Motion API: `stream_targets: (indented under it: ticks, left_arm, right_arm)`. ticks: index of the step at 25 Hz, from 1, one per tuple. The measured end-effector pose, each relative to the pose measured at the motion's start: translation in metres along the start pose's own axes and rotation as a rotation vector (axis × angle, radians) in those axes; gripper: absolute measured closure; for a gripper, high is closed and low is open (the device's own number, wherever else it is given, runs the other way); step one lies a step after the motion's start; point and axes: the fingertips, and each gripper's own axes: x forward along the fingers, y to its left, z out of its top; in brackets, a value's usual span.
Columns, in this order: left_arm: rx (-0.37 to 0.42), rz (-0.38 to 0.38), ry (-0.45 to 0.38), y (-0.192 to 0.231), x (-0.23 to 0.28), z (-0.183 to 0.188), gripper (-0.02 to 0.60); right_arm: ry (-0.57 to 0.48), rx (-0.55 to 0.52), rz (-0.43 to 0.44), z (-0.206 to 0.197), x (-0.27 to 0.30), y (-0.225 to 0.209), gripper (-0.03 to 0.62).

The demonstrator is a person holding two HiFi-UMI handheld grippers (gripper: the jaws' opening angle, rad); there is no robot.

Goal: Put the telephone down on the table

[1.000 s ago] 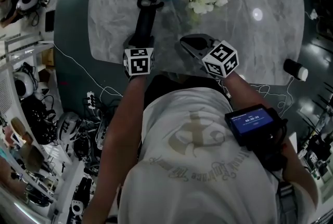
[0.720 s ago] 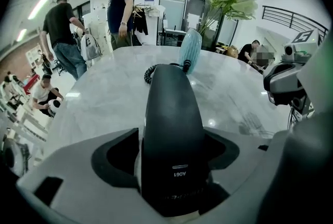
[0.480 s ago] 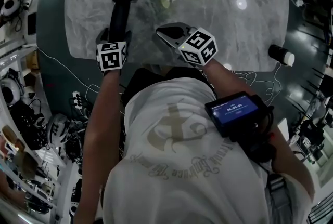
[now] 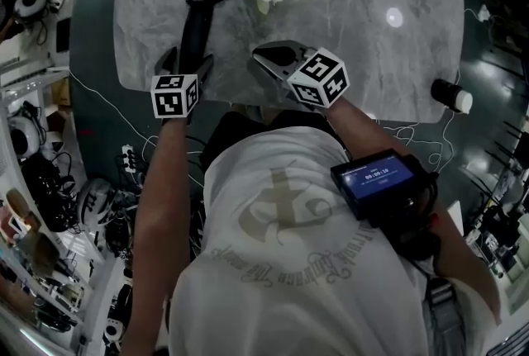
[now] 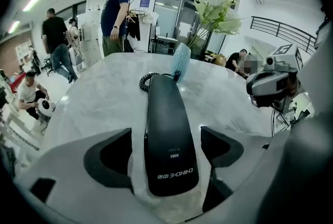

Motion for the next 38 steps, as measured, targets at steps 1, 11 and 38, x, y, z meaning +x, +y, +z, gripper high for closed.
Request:
stream_targets:
  ticks: [1, 11, 38]
  left_arm:
    - [-0.001, -0.004, -0.009, -0.002, -0.003, 0.001, 0.173]
    - [-0.013, 0.069, -0.104, -0.005, -0.046, 0.014, 0.175]
    - [-0.142, -0.039, -0.481, -0.049, -0.184, 0.002, 0.522]
  right_arm:
    - [-0.005, -0.003, 0.003, 0.001, -0.002, 0.001, 0.579]
    - [-0.050, -0.073, 0.030, 0.013, -0.015, 0.012, 0.579]
    - [-0.203, -0.286, 0.016, 0.064, -0.053, 0.102, 0.579]
